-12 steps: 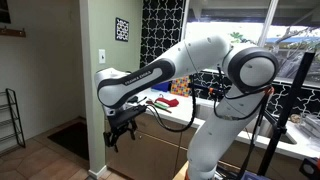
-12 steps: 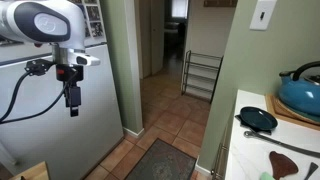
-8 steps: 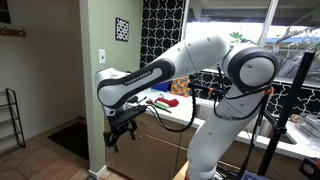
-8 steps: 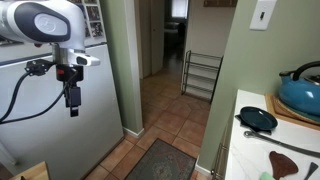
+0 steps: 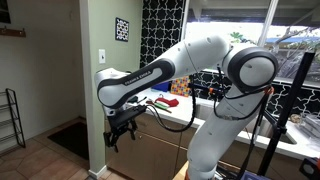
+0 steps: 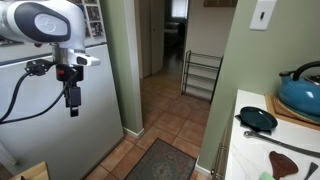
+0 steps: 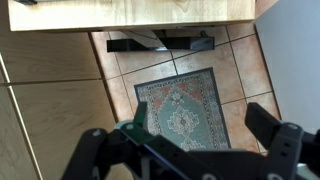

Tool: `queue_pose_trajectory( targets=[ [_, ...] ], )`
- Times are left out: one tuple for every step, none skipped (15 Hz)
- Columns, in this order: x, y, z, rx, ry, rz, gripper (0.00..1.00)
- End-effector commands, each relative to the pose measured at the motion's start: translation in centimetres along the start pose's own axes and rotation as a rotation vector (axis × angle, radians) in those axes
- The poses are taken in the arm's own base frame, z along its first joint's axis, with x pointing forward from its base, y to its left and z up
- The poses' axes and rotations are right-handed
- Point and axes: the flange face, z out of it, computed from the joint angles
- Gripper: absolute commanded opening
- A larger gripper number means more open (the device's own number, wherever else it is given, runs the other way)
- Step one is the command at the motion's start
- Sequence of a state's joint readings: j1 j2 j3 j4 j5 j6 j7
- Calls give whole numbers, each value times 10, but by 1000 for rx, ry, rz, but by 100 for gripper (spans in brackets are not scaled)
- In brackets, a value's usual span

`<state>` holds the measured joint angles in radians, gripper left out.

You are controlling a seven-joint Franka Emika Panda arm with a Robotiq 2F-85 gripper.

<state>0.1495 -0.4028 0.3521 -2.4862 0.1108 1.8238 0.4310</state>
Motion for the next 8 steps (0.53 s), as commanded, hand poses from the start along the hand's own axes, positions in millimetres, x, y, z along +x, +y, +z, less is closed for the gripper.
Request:
queue_pose_trajectory(
  targets=[
    [16,23,5,-9,-29,73,100],
    [27,40,8,6,-34,119,100],
    [36,55,10,-4,-30,141,100],
    [47,75,13,-5,-26,165,100],
    [59,95,17,-14,-40,189,100],
    [71,115,21,-44,-30,216,100],
    [82,136,26,-90,-6,251,100],
    [93,155,30,-111,-3,283,100]
  ],
)
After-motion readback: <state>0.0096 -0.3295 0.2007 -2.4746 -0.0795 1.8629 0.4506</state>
